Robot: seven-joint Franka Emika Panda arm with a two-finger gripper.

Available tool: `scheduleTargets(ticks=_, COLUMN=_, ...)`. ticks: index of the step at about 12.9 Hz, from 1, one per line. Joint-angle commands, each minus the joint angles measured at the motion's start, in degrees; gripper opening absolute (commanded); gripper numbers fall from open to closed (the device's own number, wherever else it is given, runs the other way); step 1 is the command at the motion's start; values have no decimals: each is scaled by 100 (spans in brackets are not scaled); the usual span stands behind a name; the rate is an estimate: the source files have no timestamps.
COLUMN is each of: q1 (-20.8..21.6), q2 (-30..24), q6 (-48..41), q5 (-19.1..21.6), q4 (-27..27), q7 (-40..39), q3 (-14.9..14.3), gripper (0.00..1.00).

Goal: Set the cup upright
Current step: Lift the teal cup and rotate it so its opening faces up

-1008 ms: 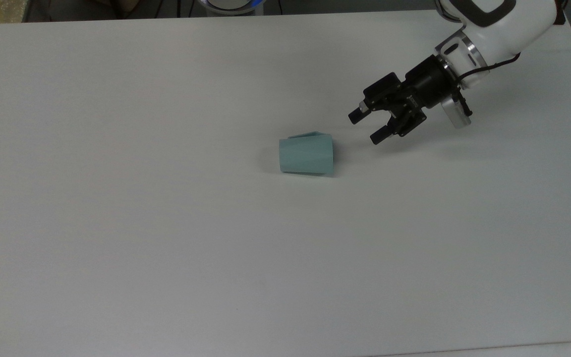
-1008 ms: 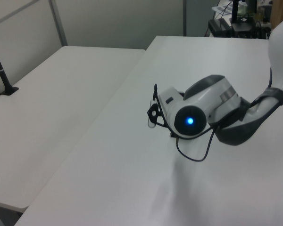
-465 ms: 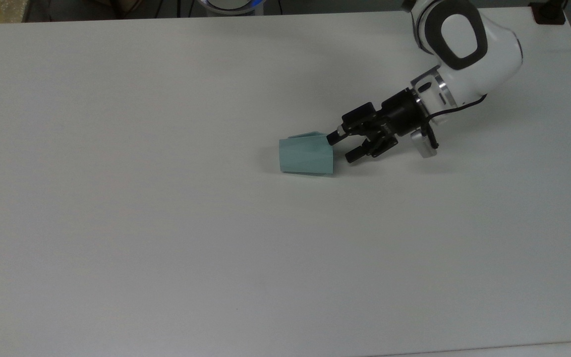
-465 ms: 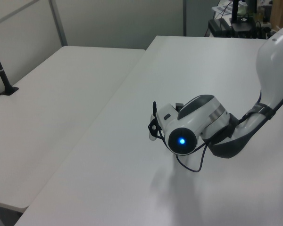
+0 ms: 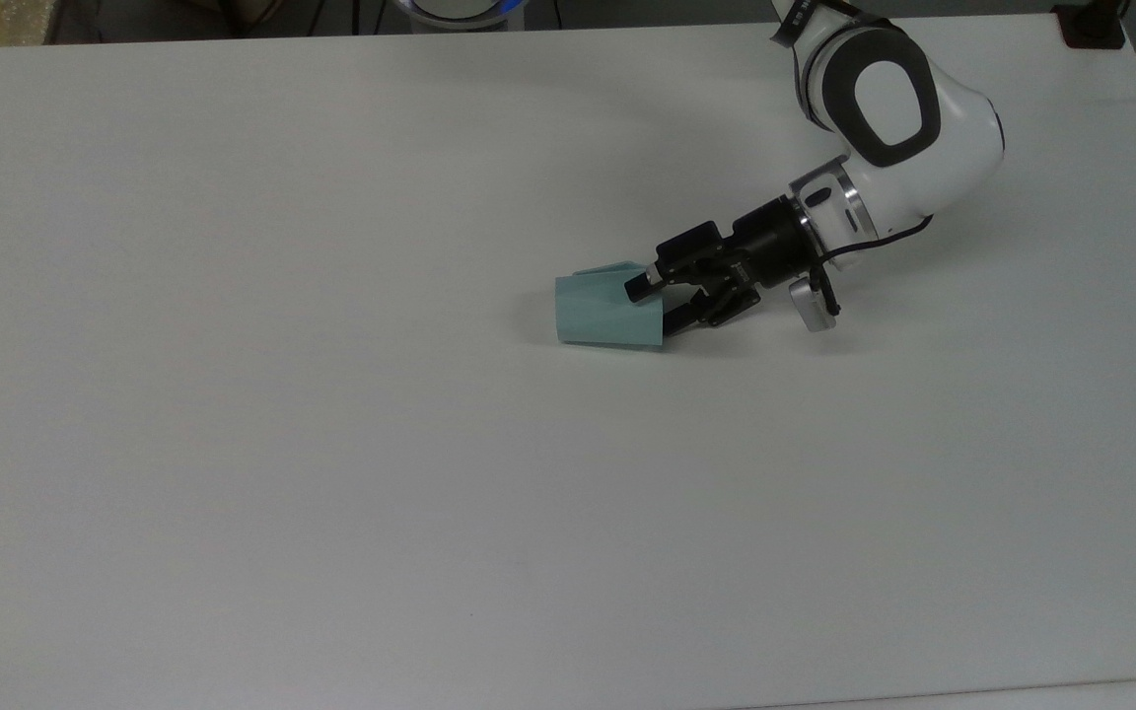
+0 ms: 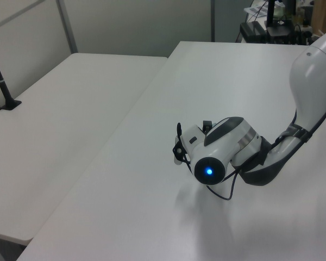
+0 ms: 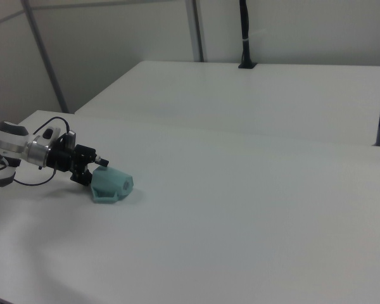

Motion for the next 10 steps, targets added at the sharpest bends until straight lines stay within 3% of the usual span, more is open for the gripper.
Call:
scheduleTargets(ticks=1, q1=23, q2=-89, q6=-19, q5=-118, q4=-235, q7=160, q3=-113, gripper=85)
scheduleTargets(ticks=3, q1=14, q2=-97, q6=-36, q5=-162, q4=-332, q7=248, q3=-113, gripper=66)
scheduleTargets(ticks=5, q1=14, q2=-97, q6=-36, q5=-180, q4=-367, q7=248, q3=-113, gripper=17)
scheduleTargets(ticks=6, q1=5, q2=-106, q6=-36, q5=-189, q4=-358, q7=240, q3=-113, gripper=0)
scheduleTargets(ticks=10, q1=-30, q2=-132, q6=-45, q5=-215, q4=-490, q7=240, q3=-113, gripper=0)
